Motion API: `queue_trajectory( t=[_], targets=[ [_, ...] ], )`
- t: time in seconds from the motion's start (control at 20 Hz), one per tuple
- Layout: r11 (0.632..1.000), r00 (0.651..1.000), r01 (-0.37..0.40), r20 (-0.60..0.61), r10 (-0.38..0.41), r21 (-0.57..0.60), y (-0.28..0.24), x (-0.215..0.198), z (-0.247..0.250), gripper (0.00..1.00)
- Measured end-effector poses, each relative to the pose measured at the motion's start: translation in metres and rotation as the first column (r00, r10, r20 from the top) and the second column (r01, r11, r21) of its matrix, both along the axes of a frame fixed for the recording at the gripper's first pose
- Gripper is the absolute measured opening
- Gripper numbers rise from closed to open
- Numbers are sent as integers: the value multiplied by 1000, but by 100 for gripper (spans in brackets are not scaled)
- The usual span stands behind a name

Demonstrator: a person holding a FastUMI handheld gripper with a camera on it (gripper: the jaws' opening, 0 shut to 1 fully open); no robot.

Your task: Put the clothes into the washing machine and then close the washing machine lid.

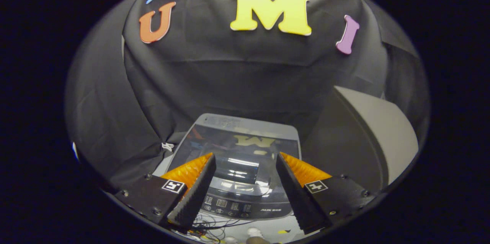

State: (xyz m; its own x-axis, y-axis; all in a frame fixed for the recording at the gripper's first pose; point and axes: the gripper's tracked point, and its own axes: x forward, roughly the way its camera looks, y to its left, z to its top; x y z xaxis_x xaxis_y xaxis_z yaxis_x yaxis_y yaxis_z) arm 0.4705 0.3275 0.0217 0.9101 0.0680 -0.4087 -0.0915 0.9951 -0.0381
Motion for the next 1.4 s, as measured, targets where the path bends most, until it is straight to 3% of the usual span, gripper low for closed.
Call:
queue_trajectory(
  t=[0.35,0.6,0.9,1.4],
  targets=[
    [999,973,-28,230,20,29,-67,-88,90,99],
    [993,927,56,363,-88,100,-155,-156,129,99],
    [981,896,124,409,-175,148,-259,-239,105,99],
    [962,907,204,335,-256,183,-370,-365,26,99]
  ],
)
